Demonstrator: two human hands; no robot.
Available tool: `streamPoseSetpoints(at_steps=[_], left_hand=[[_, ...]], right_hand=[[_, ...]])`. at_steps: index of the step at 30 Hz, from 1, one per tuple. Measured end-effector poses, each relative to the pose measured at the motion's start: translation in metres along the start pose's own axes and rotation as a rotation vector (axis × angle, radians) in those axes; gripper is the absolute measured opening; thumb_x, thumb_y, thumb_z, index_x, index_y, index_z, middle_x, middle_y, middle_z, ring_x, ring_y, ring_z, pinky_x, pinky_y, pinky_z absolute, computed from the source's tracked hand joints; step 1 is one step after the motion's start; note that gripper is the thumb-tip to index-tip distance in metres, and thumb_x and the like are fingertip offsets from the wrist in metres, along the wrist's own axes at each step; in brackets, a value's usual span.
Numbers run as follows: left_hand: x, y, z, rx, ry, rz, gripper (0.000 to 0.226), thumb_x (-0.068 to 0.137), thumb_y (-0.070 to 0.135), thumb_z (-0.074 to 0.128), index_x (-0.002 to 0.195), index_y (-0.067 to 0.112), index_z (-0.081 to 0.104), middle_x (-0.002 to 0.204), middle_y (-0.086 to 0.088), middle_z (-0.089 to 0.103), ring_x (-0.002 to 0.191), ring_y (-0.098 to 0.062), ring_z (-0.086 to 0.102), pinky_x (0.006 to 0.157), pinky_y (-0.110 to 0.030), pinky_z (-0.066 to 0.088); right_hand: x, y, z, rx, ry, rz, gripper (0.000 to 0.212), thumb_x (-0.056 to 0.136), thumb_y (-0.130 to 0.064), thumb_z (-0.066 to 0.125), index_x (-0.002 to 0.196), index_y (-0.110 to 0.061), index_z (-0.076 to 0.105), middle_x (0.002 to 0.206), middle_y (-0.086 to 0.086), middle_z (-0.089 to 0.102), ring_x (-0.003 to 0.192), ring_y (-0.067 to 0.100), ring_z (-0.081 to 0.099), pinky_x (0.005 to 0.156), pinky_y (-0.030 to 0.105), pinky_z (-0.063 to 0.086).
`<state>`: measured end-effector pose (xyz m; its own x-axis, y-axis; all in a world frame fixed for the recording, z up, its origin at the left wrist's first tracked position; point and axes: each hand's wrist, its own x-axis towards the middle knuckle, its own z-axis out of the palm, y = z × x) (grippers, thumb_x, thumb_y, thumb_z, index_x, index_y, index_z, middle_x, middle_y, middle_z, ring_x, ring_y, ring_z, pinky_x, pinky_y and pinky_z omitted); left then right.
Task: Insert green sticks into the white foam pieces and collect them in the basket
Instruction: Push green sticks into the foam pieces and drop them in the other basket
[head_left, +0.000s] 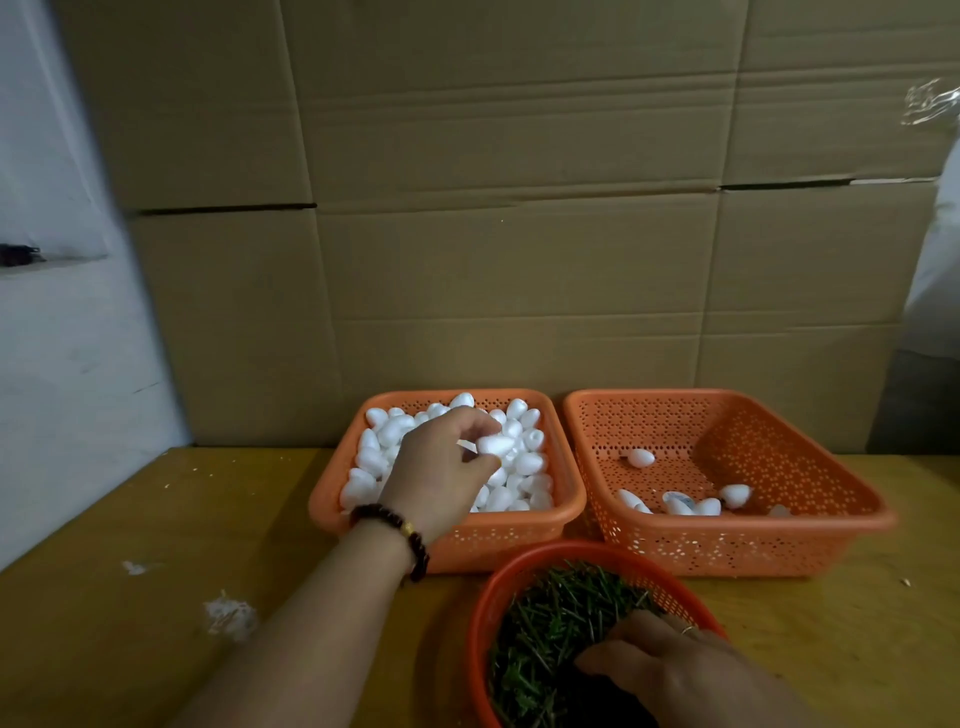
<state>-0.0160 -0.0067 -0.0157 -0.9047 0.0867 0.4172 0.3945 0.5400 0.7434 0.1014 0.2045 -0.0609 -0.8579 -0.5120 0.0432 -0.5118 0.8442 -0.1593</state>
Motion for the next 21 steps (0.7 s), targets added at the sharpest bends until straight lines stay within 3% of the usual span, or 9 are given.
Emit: streamPoseSetpoints(at_steps=[1,3,5,7,13,21], left_hand=[[-0.012,0.006,-0.002,-0.111,0.034,-0.007,0.024,0.083,0.012,0.068,0.084,0.036,0.063,0.084,0.019,0.069,0.072,0.003,0.064,0.063,-0.011,0.05],[-0.033,0.012,-0.003,-0.274,0.057,-0.048,0.027,0.081,0.009,0.072,0.087,0.036,0.067,0.086,0.02,0.069,0.071,-0.004,0.067,0.064,-0.015,0.052],[-0.049,0.018,-0.002,-0.413,0.049,-0.11,0.032,0.08,0.006,0.073,0.09,0.036,0.069,0.086,0.007,0.072,0.074,-0.017,0.069,0.069,-0.024,0.057],[-0.059,0.025,-0.001,-0.569,0.015,-0.145,0.035,0.079,0.0,0.073,0.089,0.034,0.071,0.088,0.003,0.073,0.072,-0.019,0.069,0.068,-0.024,0.056],[-0.076,0.043,0.001,-1.045,-0.24,-0.244,0.021,0.074,0.002,0.073,0.091,0.015,0.075,0.094,-0.01,0.071,0.081,-0.022,0.068,0.069,-0.028,0.056],[-0.08,0.054,-0.002,-1.446,-0.499,-0.373,0.029,0.074,0.003,0.067,0.102,0.002,0.073,0.108,-0.022,0.068,0.078,-0.022,0.068,0.064,-0.028,0.057]], right_hand=[[0.0,0.0,0.0,-0.002,-0.013,0.004,0.045,0.095,-0.053,0.037,0.137,-0.052,0.022,0.134,-0.021,0.033,0.129,0.004,0.031,0.11,0.025,0.025],[0.001,0.0,0.0,-0.004,-0.021,0.01,0.044,0.095,-0.052,0.037,0.137,-0.053,0.023,0.135,-0.021,0.033,0.129,0.004,0.031,0.11,0.025,0.025],[0.002,0.0,0.0,-0.007,-0.018,0.012,0.044,0.095,-0.052,0.037,0.137,-0.052,0.024,0.135,-0.021,0.034,0.128,0.003,0.033,0.11,0.025,0.025],[0.002,0.0,0.001,-0.009,-0.015,0.007,0.045,0.095,-0.052,0.037,0.138,-0.052,0.023,0.134,-0.021,0.034,0.128,0.003,0.034,0.109,0.025,0.026],[0.002,0.001,0.0,-0.02,-0.019,-0.014,0.044,0.096,-0.051,0.034,0.138,-0.053,0.022,0.134,-0.019,0.035,0.127,0.003,0.034,0.107,0.023,0.028],[0.0,-0.001,-0.002,-0.022,-0.025,-0.005,0.043,0.095,-0.054,0.033,0.137,-0.055,0.022,0.133,-0.021,0.035,0.127,-0.001,0.032,0.108,0.022,0.024]])
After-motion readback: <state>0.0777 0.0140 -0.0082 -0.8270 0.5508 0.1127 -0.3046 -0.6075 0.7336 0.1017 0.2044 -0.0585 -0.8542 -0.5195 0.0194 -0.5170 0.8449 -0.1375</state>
